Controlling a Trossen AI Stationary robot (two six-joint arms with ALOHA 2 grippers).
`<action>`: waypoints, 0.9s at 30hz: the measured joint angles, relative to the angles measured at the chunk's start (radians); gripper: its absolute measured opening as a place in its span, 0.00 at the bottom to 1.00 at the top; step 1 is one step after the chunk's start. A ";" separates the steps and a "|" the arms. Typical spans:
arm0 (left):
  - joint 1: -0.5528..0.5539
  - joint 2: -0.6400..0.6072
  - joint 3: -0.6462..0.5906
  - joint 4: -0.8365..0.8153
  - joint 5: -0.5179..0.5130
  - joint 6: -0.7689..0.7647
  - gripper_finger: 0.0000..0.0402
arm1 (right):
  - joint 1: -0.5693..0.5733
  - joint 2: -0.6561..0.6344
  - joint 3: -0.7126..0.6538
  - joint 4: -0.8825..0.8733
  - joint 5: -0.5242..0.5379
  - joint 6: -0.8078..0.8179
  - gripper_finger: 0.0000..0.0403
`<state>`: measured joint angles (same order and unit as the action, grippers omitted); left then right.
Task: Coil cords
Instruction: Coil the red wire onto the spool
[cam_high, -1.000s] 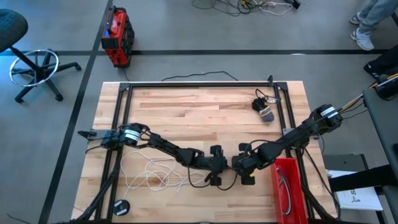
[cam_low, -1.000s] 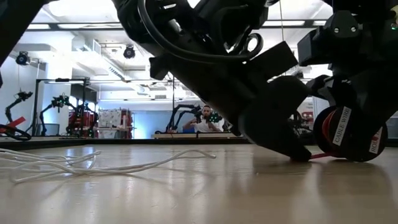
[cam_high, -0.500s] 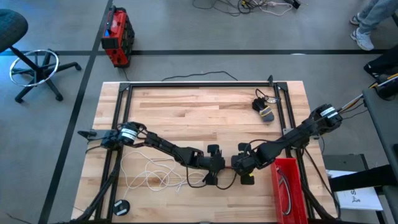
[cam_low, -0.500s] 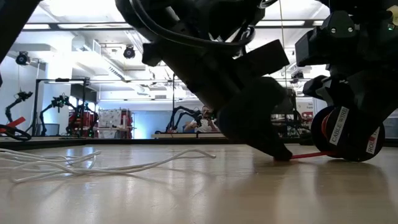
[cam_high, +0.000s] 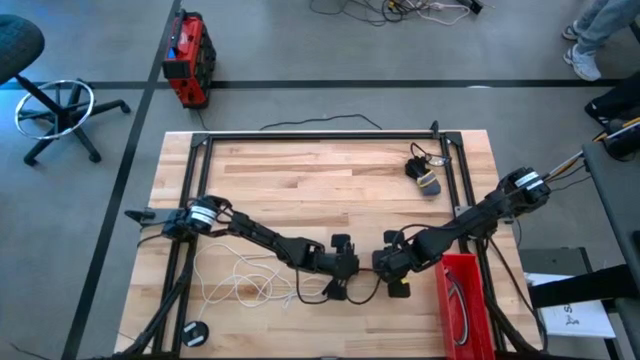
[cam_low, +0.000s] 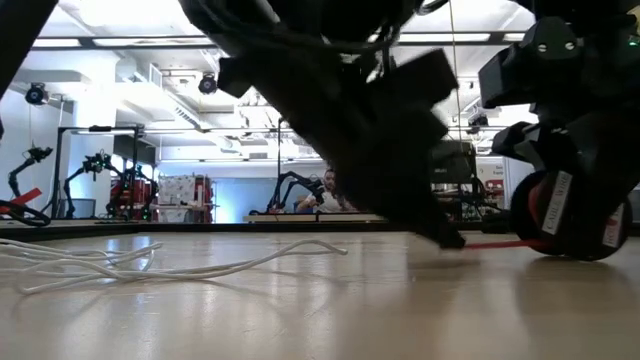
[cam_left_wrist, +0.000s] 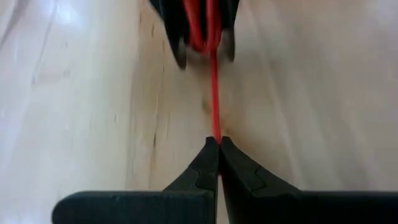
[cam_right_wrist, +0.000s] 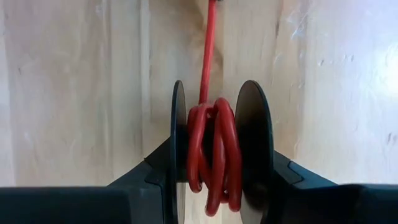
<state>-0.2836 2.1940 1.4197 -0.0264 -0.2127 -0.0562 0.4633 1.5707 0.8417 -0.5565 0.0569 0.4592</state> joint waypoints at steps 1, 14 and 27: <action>0.000 -0.006 0.000 0.015 0.009 0.007 0.00 | 0.001 0.000 0.000 -0.005 -0.006 0.000 0.33; -0.006 -0.013 -0.001 0.161 0.016 -0.018 0.00 | 0.000 0.000 -0.003 -0.029 -0.024 0.001 0.33; -0.017 0.005 -0.011 0.448 -0.045 -0.078 0.00 | -0.001 0.001 -0.003 -0.035 -0.019 -0.006 0.33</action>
<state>-0.3011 2.1988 1.4087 0.4215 -0.2577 -0.1338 0.4625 1.5715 0.8391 -0.5911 0.0375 0.4534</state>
